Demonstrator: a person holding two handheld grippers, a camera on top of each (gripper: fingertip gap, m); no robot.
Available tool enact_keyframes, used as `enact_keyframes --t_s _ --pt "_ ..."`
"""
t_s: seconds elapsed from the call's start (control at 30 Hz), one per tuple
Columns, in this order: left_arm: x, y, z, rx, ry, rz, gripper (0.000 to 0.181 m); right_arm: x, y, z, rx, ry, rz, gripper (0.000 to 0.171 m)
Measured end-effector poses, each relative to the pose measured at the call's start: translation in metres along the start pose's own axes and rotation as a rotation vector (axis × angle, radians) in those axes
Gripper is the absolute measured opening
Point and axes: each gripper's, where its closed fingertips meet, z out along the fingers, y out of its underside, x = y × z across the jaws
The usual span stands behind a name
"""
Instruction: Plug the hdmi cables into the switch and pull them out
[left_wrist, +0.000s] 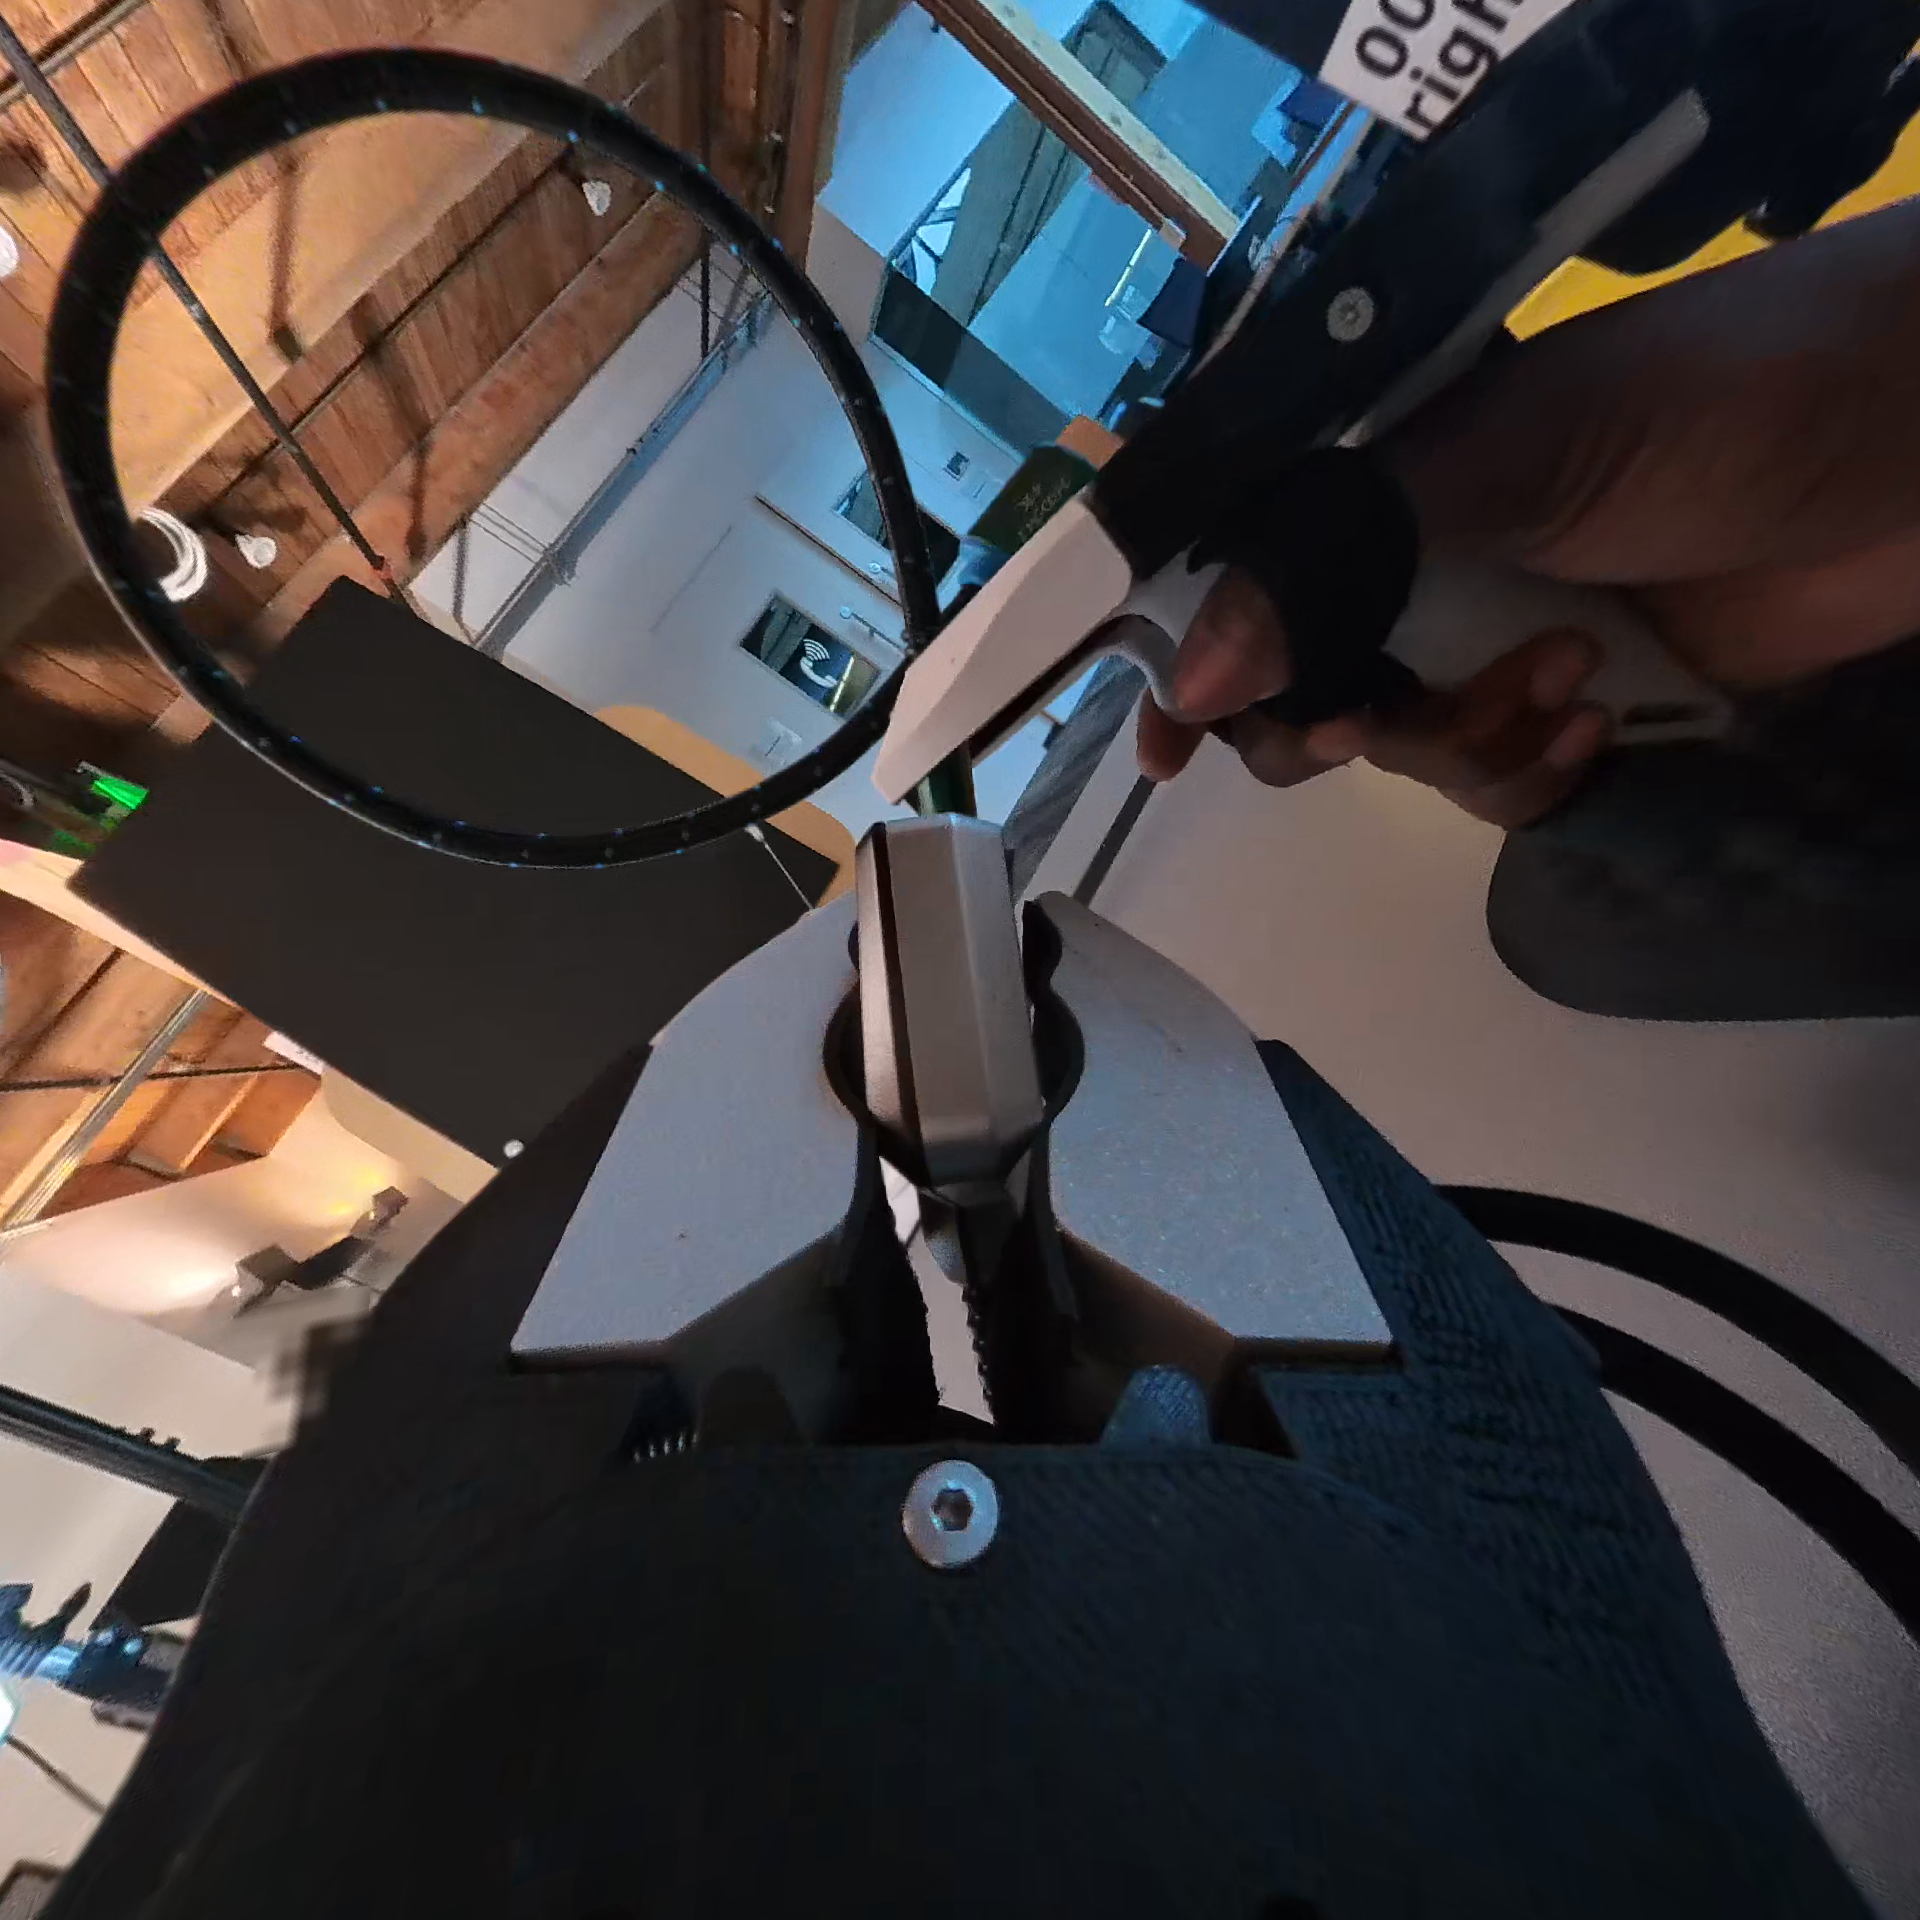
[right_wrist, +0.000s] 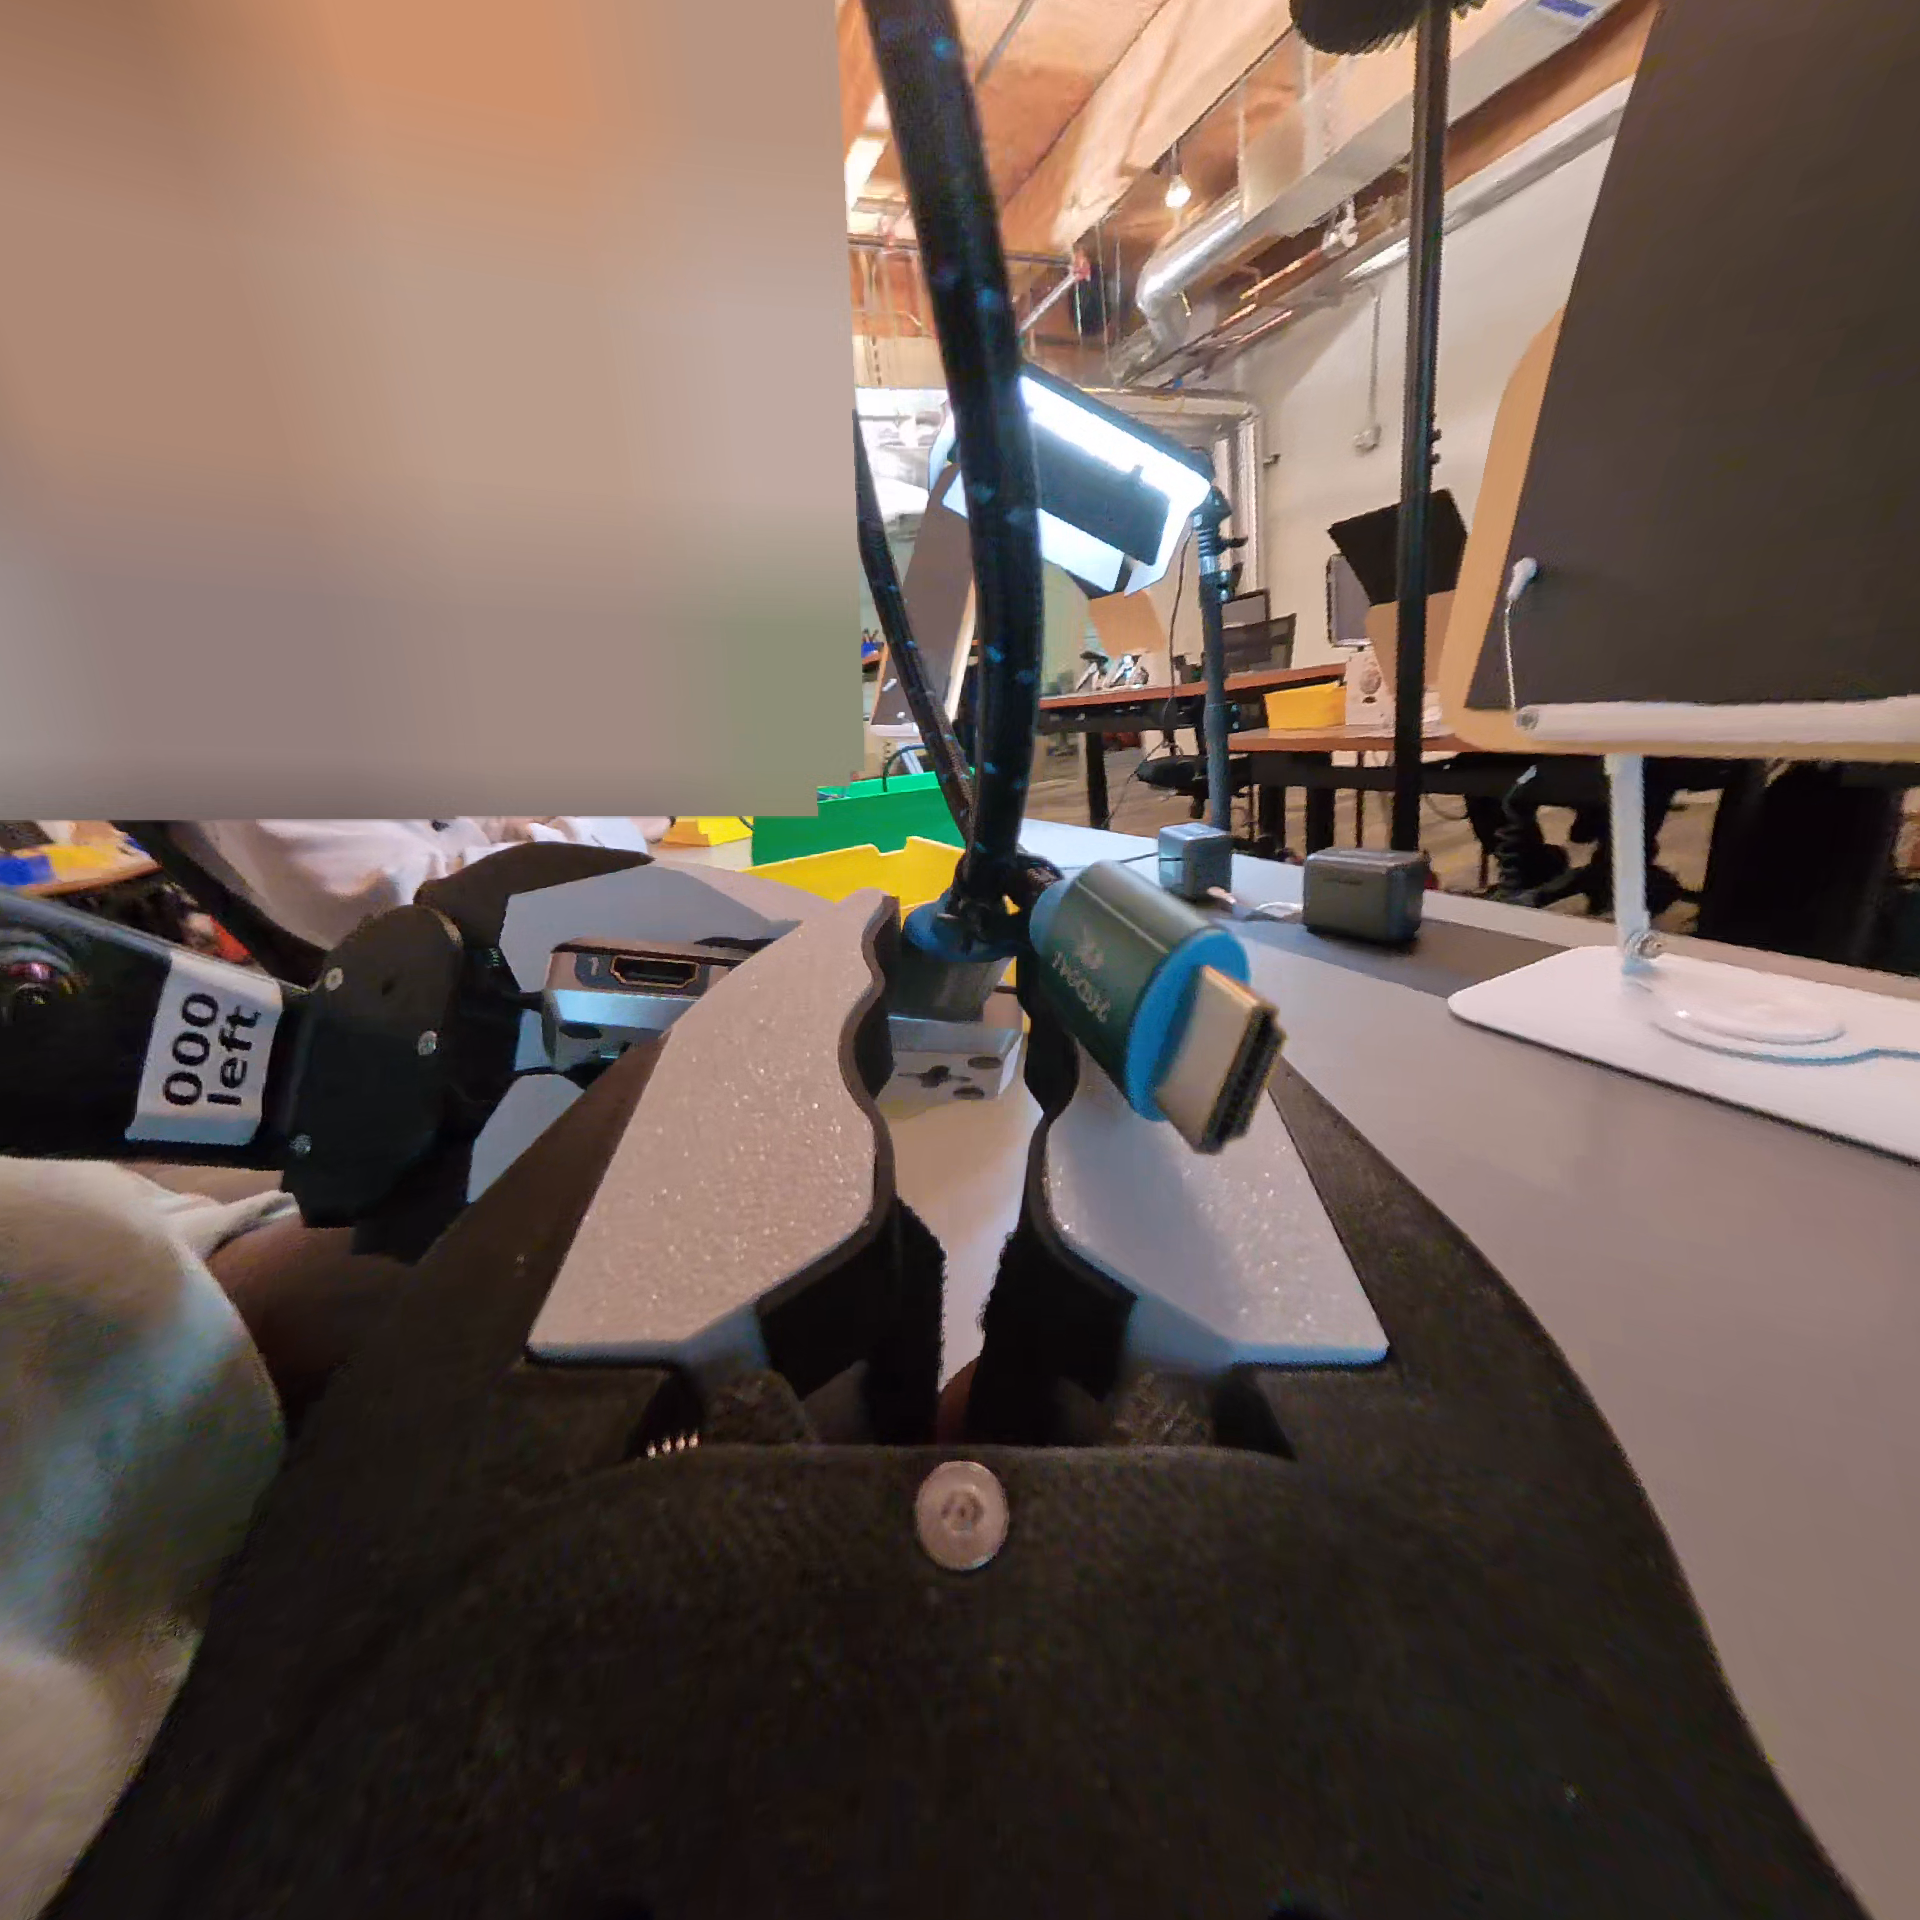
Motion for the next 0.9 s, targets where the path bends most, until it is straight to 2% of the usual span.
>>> enact_keyframes --t_s 0.07,0.17,0.3,0.4,0.57,0.67,0.77,0.83,0.9 --pt "0.001 0.002 0.002 -0.002 0.008 -0.018 0.025 0.003 0.002 0.001 -0.013 0.038 -0.009 0.022" --pt "-0.005 -0.005 -0.002 0.044 -0.014 -0.049 0.025 -0.004 -0.006 0.003 0.006 0.077 -0.148 0.023" --pt "-0.007 -0.004 -0.001 -0.008 -0.024 0.026 0.024 0.0 -0.003 0.006 0.034 -0.011 0.044 0.023" --pt "-0.016 -0.012 -0.009 0.084 -0.06 -0.035 0.024 -0.012 -0.013 0.012 0.073 -0.044 0.076 0.022" --pt "-0.013 -0.004 -0.006 0.077 -0.05 -0.105 0.025 -0.008 -0.006 0.016 0.007 -0.036 0.04 0.022" --pt "-0.014 -0.005 -0.003 0.104 0.0 -0.247 0.033 -0.008 -0.019 0.018 0.057 -0.033 -0.042 0.021" --pt "-0.016 -0.013 -0.013 0.153 0.168 -0.469 0.065 -0.003 -0.04 0.012 0.203 -0.071 -0.05 0.021" --pt "-0.037 -0.021 -0.028 0.255 0.284 -0.765 0.085 -0.002 -0.05 0.005 0.265 -0.165 -0.011 0.021" --pt "-0.064 -0.018 -0.041 0.374 0.409 -1.097 0.086 -0.01 -0.059 -0.002 0.333 -0.304 0.035 0.021"
